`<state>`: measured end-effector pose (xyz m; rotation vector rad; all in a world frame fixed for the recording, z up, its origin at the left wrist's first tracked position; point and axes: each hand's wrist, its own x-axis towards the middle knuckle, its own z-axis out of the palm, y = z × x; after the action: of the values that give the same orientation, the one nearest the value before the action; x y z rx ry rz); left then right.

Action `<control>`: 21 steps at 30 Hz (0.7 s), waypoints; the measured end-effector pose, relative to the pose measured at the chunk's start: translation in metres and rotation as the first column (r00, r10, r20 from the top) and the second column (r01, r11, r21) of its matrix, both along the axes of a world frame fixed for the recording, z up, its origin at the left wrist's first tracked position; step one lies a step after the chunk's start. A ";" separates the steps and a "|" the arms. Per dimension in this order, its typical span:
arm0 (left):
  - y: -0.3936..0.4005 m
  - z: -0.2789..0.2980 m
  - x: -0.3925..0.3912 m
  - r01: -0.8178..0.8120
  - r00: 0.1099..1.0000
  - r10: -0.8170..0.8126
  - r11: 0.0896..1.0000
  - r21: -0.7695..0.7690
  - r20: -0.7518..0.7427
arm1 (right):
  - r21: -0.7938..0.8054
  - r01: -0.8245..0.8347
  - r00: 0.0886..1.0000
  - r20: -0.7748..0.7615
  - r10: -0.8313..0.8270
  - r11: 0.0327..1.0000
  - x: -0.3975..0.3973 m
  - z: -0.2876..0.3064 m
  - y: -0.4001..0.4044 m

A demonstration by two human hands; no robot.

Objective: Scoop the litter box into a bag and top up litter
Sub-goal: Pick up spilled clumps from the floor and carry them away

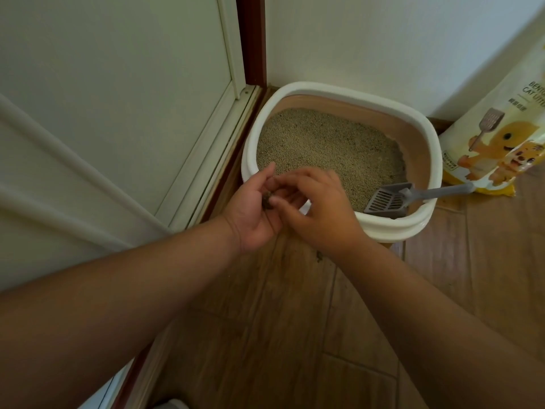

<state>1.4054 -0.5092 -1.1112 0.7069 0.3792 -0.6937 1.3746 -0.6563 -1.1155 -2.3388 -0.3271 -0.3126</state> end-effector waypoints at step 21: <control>-0.009 0.001 -0.009 0.039 0.999 -0.040 0.999 -0.029 -0.022 | -0.478 -0.330 0.637 -0.749 -0.181 0.814 -0.047 -0.121 -0.050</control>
<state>1.3967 -0.5184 -1.1101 0.6810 0.3764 -0.7438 1.3279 -0.7064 -1.2366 -2.7654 -0.0838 0.9955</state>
